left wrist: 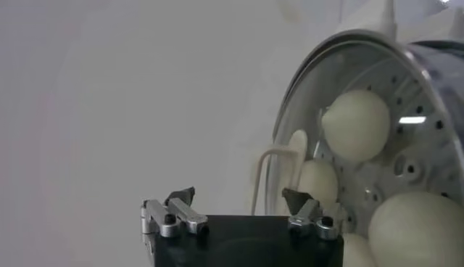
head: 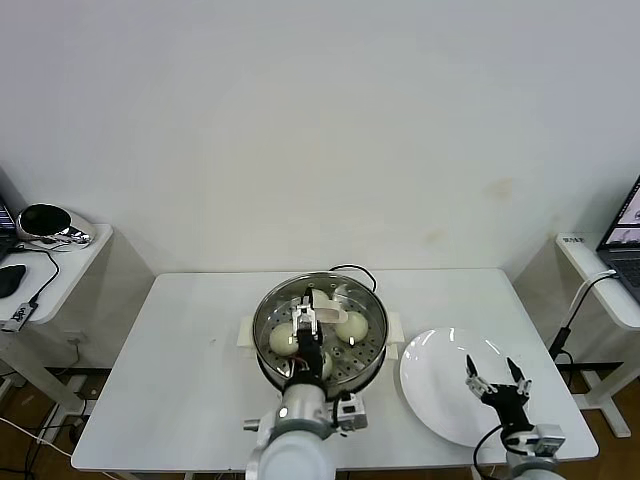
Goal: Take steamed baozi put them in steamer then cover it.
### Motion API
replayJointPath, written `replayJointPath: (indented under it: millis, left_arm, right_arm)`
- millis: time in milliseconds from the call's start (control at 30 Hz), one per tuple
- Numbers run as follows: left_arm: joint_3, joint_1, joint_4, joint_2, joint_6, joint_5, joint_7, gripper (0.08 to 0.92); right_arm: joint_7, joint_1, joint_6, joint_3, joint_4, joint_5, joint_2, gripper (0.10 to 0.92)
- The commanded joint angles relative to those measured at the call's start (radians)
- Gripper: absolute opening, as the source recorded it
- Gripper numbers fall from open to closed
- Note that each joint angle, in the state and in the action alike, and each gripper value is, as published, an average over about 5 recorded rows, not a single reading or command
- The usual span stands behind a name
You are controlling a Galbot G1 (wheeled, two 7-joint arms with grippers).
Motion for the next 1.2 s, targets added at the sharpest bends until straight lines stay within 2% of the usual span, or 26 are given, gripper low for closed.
replayJointPath:
  millis: [33,233,400,500,633,733,967,1200]
  left_arm:
    - [-0.122,0.082,-0.253,0.028,-0.026,-0.3,-0.062,0.823]
    - [-0.423,0.147,-0.283,0.054,-0.242,-0.872,-0.279,0.823]
    - [-0.704,0.304,-0.221,0.024,-0.494,-1.263,-0.316,0.823]
    - [-0.792,0.396,-0.171,0.009,-0.582,-1.423,-0.336,0.823]
    - [-0.851,0.495,-0.125,-0.001,-0.7,-1.505,-0.364,0.823]
    - [-0.874,0.533,-0.107,-0.013,-0.744,-1.548,-0.382,0.823]
    - [-0.92,0.553,-0.094,-0.047,-0.773,-1.632,-0.405,0.823]
    - [-0.886,0.622,-0.024,-0.045,-0.776,-1.584,-0.409,0.823]
  right_arm:
    - [-0.014,-0.056,0.009,-0.062,0.026,-0.051,0.014,0.823]
    - [-0.005,-0.113,0.024,-0.122,0.097,-0.077,0.023,0.823]
    - [0.008,-0.15,0.05,-0.172,0.118,-0.104,0.031,0.823]
    - [0.021,-0.16,0.059,-0.179,0.121,-0.122,0.028,0.823]
    - [0.066,-0.181,0.019,-0.164,0.175,-0.133,0.008,0.823]
    - [0.088,-0.198,-0.018,-0.154,0.223,-0.106,-0.017,0.823]
    - [0.089,-0.229,-0.02,-0.138,0.251,-0.106,-0.05,0.823]
    - [0.095,-0.25,-0.028,-0.152,0.253,-0.105,-0.044,0.823]
